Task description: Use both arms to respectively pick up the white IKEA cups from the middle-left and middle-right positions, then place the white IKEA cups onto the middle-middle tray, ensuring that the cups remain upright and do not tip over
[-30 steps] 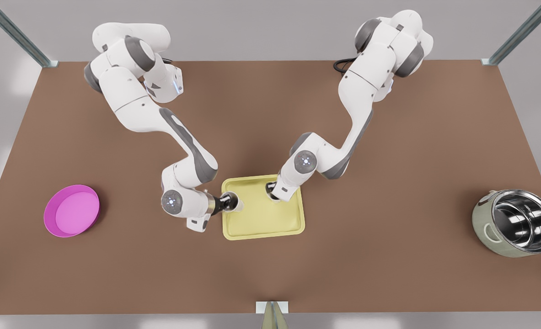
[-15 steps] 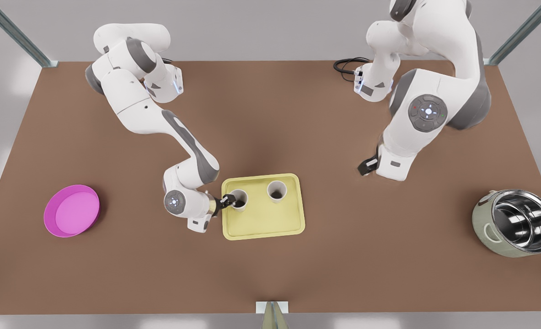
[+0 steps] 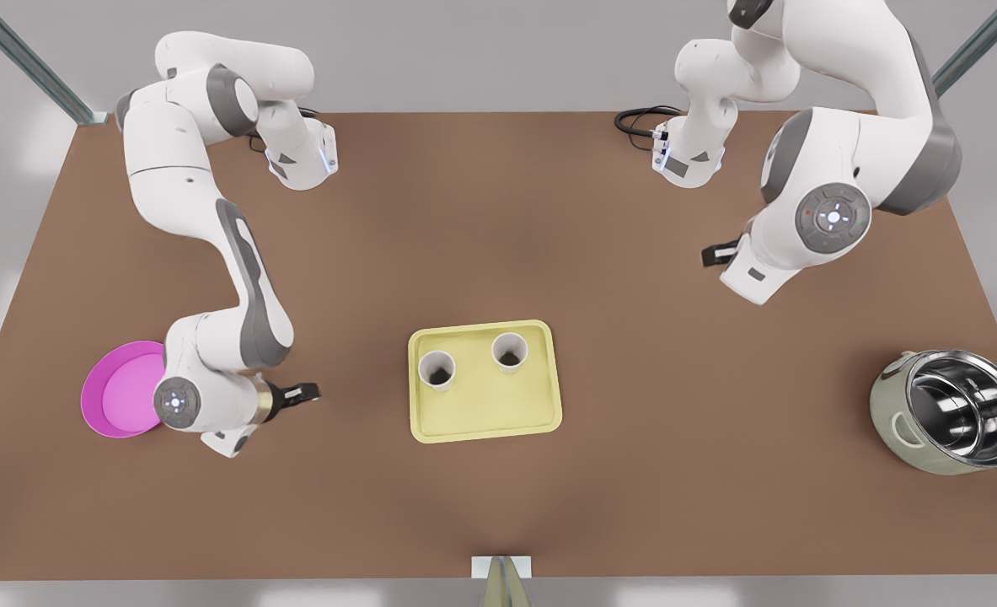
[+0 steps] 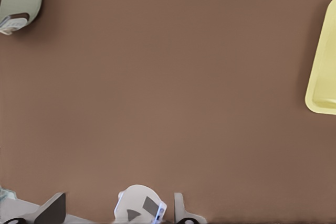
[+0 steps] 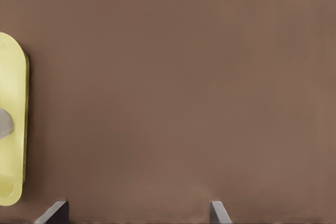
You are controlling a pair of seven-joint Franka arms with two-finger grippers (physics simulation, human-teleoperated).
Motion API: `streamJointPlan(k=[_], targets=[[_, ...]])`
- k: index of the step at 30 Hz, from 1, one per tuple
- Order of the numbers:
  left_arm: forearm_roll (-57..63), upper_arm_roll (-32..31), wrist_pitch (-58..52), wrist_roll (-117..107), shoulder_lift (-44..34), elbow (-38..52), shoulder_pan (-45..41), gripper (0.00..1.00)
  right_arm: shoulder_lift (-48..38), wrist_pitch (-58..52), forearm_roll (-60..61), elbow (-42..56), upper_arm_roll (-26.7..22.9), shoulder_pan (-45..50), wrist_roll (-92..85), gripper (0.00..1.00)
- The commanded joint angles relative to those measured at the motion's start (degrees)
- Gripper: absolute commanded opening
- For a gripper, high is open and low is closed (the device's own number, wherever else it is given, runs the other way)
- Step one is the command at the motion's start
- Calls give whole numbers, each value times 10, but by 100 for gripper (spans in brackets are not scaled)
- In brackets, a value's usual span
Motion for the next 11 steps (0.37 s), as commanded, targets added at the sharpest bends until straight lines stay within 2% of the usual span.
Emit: streamJointPlan(k=[1, 2, 4, 5, 7, 11], targets=[[0, 0, -26, 173, -1, 0, 0, 100, -32, -153, -48, 23, -9, -12, 129, 100], [0, 0, -28, 173, -1, -1, 2, 100, -79, -153, -40, 21, -39, -18, 94, 100], [0, 0, -30, 173, 0, -1, 6, 100, -181, -151, -38, -16, -44, -11, 90, 100], [0, 0, -30, 173, 0, -1, 5, 100, -249, -153, -33, -68, -51, -4, 89, 100], [-1, -1, -31, 173, 0, -1, 5, 100, -298, -161, -26, -105, -80, 12, 89, 100], [-3, -1, -32, 173, 0, -1, 6, 100, -326, -155, -12, -151, -82, 7, 89, 100]])
